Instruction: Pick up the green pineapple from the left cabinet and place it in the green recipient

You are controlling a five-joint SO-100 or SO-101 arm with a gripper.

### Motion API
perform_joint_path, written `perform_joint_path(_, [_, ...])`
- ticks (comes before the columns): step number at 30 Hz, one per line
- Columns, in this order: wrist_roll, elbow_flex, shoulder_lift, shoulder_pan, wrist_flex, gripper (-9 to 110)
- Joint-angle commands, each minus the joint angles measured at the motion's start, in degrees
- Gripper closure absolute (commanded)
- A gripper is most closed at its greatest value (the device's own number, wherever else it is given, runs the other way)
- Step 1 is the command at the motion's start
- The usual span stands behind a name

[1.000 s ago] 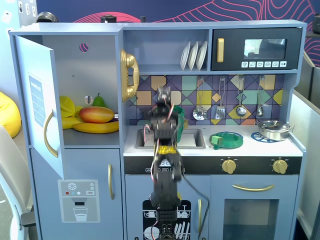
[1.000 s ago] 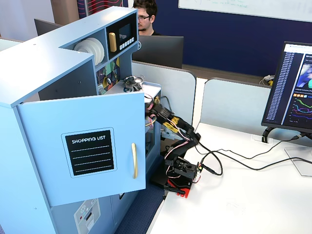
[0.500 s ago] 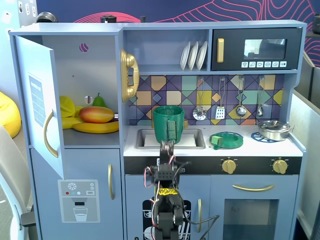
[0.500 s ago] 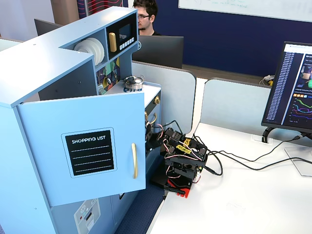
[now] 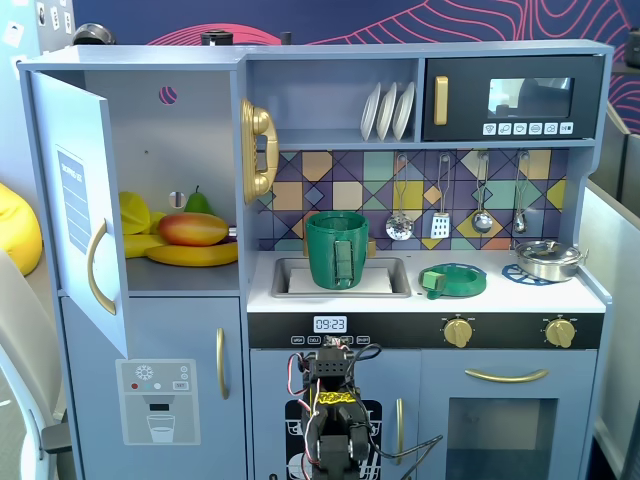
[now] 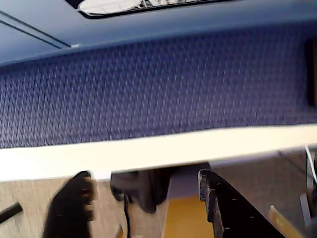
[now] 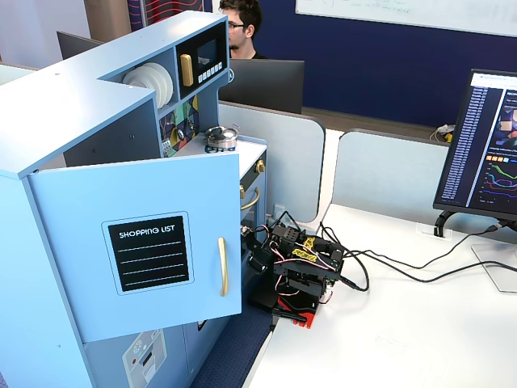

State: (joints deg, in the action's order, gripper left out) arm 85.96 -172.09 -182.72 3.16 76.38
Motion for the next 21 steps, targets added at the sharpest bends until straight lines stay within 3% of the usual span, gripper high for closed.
perform_joint_path(1, [4.57, 0.35, 0.7, 0.97, 11.07, 90])
perform_joint_path(3, [0.35, 0.35, 0.7, 1.05, 11.34, 91])
perform_joint_path(7, [0.53, 0.35, 0.7, -1.05, 11.34, 85])
perform_joint_path(21, [0.62, 0.35, 0.7, -1.05, 11.34, 85])
